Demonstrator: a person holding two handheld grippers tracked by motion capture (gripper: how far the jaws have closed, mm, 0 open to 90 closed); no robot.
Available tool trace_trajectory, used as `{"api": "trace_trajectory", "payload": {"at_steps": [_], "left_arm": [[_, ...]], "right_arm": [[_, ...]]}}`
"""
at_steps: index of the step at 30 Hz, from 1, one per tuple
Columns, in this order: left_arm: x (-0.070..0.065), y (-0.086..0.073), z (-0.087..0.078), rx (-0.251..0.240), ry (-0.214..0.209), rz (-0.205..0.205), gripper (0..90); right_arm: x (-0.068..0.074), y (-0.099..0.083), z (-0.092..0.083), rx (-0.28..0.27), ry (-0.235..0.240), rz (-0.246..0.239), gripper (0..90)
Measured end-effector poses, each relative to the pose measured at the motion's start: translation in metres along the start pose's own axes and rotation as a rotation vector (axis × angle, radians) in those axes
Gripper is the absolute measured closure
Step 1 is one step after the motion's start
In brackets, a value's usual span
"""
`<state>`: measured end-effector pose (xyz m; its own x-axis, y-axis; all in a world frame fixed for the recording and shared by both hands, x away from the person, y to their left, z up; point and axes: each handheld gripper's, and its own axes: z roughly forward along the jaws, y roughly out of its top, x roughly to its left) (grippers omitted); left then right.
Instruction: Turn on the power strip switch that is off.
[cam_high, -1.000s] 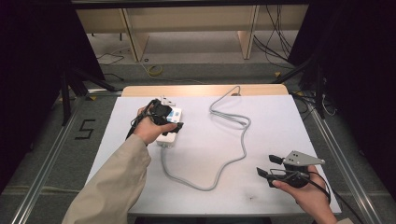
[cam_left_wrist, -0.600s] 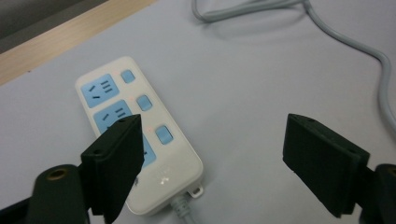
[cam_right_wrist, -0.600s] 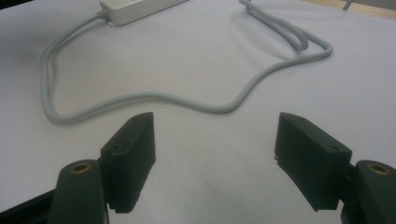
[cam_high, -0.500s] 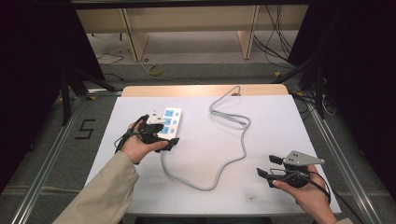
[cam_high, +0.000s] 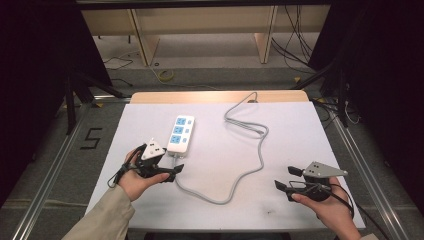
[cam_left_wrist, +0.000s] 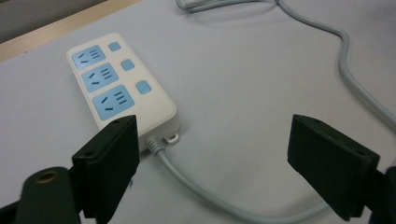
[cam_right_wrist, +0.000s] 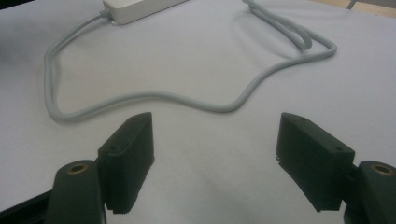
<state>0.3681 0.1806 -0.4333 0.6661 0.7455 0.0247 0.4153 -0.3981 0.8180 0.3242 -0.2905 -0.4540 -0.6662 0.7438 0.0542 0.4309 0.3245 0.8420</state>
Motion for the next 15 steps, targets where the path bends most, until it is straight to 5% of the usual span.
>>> {"api": "trace_trajectory", "payload": {"at_steps": [8,15], "left_arm": [[-0.006,-0.02,-0.011,-0.005,0.009,-0.006,16.1],[-0.009,-0.022,-0.01,0.007,0.016,0.019,16.2]], "right_arm": [[0.0,0.0,0.0,-0.006,0.0,-0.004,28.2],[0.0,0.001,-0.001,-0.008,-0.003,-0.008,28.2]]}}
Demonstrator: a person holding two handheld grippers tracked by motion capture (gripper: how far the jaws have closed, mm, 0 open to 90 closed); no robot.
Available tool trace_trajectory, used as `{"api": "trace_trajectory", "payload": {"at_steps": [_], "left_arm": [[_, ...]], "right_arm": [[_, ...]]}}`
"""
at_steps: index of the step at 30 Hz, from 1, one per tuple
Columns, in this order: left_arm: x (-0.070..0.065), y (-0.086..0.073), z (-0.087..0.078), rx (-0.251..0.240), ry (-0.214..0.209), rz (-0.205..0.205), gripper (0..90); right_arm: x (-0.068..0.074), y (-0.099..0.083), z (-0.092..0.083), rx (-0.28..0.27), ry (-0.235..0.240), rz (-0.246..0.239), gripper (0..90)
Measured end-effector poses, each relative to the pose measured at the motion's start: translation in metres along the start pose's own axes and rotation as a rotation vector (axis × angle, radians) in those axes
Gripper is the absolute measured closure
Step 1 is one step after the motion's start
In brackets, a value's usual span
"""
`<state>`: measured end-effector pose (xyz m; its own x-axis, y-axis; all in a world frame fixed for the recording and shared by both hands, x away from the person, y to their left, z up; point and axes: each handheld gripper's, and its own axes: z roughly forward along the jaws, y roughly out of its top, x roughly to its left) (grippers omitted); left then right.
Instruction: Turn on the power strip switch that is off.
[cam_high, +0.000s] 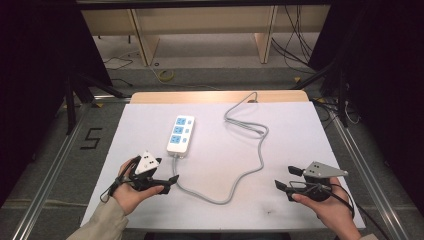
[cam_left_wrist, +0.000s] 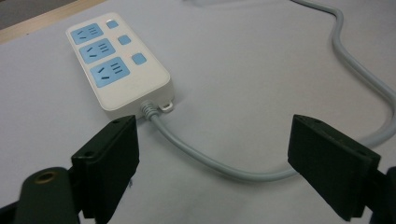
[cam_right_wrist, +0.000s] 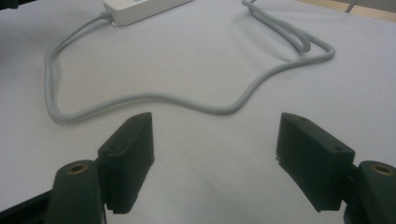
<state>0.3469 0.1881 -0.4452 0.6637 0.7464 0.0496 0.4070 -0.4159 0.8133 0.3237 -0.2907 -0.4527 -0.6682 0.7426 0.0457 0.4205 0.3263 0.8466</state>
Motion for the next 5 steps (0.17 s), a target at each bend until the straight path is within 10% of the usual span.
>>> {"api": "trace_trajectory", "payload": {"at_steps": [5], "left_arm": [[-0.004,0.0018,0.002,0.004,-0.014,0.002,16.2]], "right_arm": [[-0.0003,-0.0001,-0.0006,-0.004,-0.003,0.005,28.2]]}}
